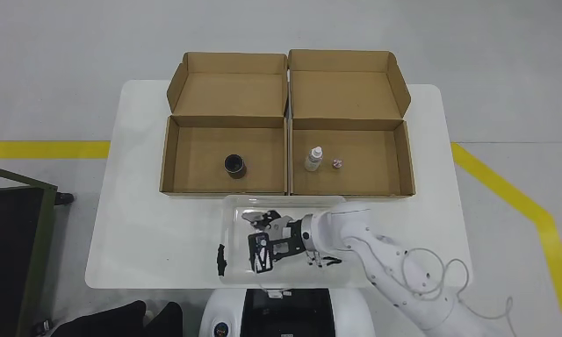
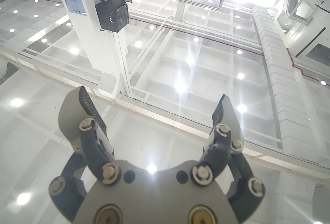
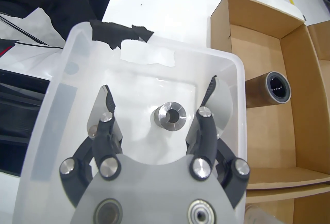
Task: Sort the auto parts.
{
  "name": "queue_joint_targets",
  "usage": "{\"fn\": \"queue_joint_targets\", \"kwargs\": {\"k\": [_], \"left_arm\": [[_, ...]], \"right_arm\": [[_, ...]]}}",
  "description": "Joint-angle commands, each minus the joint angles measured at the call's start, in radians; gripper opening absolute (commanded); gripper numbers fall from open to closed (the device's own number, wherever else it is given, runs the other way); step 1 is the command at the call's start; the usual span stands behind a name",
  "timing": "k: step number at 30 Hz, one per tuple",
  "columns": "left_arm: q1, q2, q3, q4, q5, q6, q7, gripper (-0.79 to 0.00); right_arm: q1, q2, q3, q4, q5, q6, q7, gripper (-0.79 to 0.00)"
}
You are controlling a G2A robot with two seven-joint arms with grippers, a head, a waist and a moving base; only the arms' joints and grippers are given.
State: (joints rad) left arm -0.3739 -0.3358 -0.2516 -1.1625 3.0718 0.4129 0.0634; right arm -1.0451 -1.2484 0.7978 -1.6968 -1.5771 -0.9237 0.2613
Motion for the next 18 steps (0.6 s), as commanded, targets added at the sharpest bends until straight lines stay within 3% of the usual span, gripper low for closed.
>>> {"fn": "queue_joint_targets", "kwargs": {"k": [1, 18], "left_arm": [[0.000, 0.000, 0.000, 0.000, 0.000, 0.000, 0.000, 0.000], [0.000, 0.000, 0.000, 0.000, 0.000, 0.000, 0.000, 0.000]], "right_arm": [[0.003, 0.000, 0.000, 0.019, -0.009, 0.007, -0.011, -0.188], [0.047, -0.008, -0.040, 0.150, -0.078, 0.059, -0.102, -0.317]]}}
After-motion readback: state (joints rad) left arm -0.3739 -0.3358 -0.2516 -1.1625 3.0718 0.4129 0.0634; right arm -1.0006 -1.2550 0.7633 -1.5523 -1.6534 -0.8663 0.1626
